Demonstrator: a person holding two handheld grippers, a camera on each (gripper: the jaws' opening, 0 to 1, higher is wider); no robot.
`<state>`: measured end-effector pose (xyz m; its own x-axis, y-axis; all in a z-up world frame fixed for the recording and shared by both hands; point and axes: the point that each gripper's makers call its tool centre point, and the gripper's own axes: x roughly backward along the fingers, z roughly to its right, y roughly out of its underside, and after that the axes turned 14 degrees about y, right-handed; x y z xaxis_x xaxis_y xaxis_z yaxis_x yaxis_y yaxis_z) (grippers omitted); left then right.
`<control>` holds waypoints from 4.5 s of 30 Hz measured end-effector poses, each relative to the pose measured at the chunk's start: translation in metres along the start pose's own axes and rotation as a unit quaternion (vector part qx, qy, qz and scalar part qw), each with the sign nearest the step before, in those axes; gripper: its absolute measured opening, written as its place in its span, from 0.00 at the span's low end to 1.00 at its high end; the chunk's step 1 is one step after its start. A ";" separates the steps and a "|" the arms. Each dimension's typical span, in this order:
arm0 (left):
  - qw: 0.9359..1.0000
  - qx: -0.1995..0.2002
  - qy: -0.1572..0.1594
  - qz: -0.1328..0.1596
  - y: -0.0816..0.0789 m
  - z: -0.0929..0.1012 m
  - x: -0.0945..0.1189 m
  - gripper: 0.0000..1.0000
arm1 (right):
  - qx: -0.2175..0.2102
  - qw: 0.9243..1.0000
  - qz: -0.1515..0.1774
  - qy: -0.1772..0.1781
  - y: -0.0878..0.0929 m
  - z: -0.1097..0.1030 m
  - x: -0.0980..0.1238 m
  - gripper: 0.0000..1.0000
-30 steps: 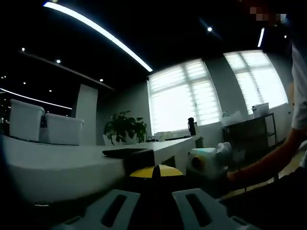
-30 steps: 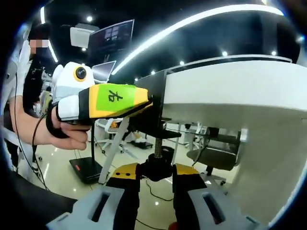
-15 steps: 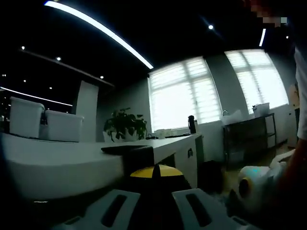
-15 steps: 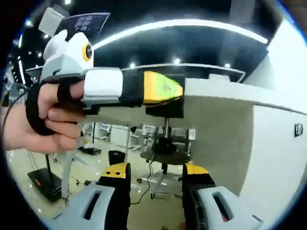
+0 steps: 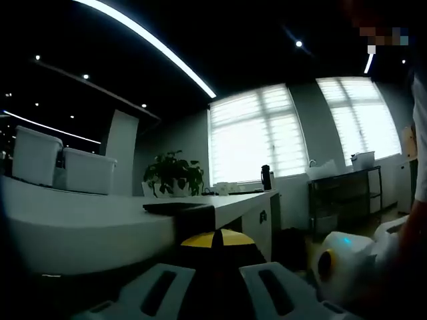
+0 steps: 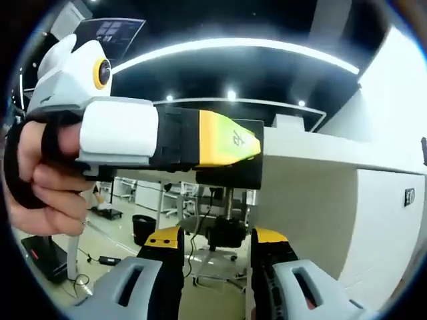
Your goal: Clamp the fixed fixture on the desktop, loosen the retaining clip, secure it to the edge of the desk, and tighten the retaining clip.
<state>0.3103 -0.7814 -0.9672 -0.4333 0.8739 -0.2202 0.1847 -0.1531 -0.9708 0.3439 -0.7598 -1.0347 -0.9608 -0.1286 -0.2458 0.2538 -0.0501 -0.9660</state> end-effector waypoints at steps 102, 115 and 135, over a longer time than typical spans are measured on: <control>1.000 0.005 0.000 0.017 -0.010 -0.002 0.007 0.02 | -0.012 0.942 -0.012 -0.336 0.001 -0.016 -0.010 0.24; 1.000 0.003 -0.001 0.015 -0.010 -0.002 0.007 0.02 | 0.017 0.986 -0.076 -0.150 0.056 0.016 0.005 0.33; 1.000 -0.001 -0.007 0.025 -0.020 -0.005 0.011 0.02 | 0.010 0.999 -0.041 0.013 -0.002 0.007 -0.001 0.32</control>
<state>0.3065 -0.7665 -0.9493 -0.4356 0.8589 -0.2695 0.2072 -0.1957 -0.9585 0.3452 -0.7667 -1.0319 -0.9807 -0.0983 -0.1691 0.1770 -0.0790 -0.9810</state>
